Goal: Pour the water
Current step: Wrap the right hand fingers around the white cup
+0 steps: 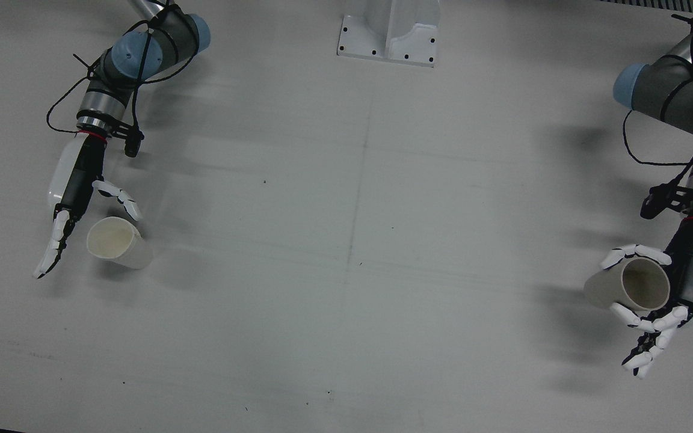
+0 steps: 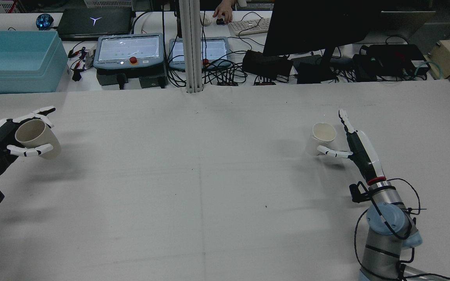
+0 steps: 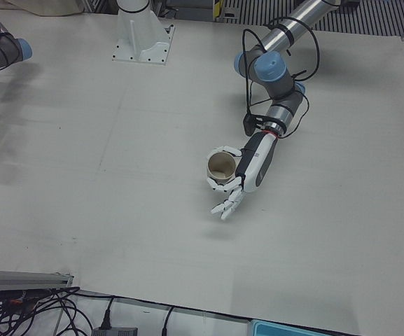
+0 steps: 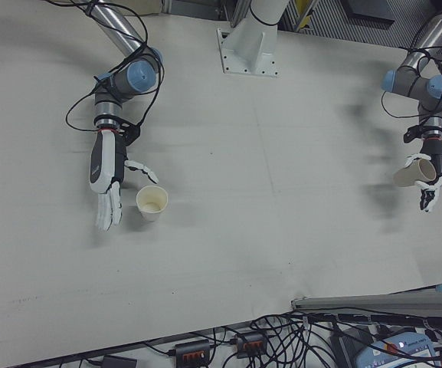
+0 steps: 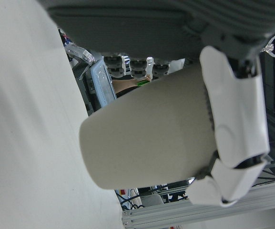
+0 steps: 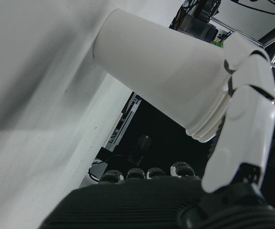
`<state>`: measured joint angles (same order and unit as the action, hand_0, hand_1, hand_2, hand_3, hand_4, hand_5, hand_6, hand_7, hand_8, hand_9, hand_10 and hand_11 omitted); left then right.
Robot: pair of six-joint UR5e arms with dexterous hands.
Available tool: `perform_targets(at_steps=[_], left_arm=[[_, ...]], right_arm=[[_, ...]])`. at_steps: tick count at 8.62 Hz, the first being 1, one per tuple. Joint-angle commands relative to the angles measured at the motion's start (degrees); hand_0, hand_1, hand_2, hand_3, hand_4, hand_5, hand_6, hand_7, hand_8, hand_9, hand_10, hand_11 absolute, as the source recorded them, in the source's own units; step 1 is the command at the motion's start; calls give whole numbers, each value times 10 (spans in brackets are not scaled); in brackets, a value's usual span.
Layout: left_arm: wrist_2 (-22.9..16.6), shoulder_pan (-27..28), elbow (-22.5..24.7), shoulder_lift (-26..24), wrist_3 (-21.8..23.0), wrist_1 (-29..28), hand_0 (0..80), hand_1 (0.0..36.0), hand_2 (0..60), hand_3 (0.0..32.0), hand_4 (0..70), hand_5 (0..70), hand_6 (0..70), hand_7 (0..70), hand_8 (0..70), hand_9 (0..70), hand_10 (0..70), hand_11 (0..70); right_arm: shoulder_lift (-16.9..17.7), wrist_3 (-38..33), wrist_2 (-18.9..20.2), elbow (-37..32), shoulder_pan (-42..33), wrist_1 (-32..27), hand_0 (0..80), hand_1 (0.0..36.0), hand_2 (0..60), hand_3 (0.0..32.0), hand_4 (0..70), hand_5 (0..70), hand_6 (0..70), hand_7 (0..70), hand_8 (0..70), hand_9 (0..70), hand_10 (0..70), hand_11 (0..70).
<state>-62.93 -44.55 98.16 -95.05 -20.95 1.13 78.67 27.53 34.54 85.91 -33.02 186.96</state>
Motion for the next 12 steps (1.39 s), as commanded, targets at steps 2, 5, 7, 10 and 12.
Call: perform_targets(at_steps=[2, 5, 7, 10, 12], left_arm=[[2, 2, 1, 0, -8, 4, 544, 274, 523, 0, 396, 595, 79, 184, 54, 87, 44, 83], [4, 2, 0, 0, -8, 4, 546, 270, 502, 0, 386, 580, 72, 175, 50, 82, 44, 83], [4, 2, 1, 0, -8, 4, 546, 272, 506, 0, 386, 584, 73, 176, 51, 84, 44, 84], [4, 2, 4, 0, -8, 4, 547, 272, 502, 0, 384, 582, 72, 175, 51, 82, 44, 83], [4, 1, 6, 0, -8, 4, 550, 275, 500, 0, 383, 582, 72, 174, 50, 81, 44, 83]], right_arm=[[-5, 22, 45, -1, -20, -4, 490, 205, 203, 0, 4, 0, 0, 0, 0, 0, 0, 19], [-9, 36, 44, -7, -20, -5, 482, 199, 217, 0, 13, 0, 0, 0, 0, 15, 12, 37], [-9, 48, 44, -7, -17, -6, 483, 197, 220, 0, 24, 0, 0, 0, 2, 24, 18, 46], [-11, 53, 41, -33, -13, -31, 478, 190, 216, 0, 16, 0, 0, 0, 2, 25, 21, 49], [-21, 53, 45, -51, -12, -56, 475, 188, 216, 0, 18, 0, 0, 0, 3, 26, 22, 50]])
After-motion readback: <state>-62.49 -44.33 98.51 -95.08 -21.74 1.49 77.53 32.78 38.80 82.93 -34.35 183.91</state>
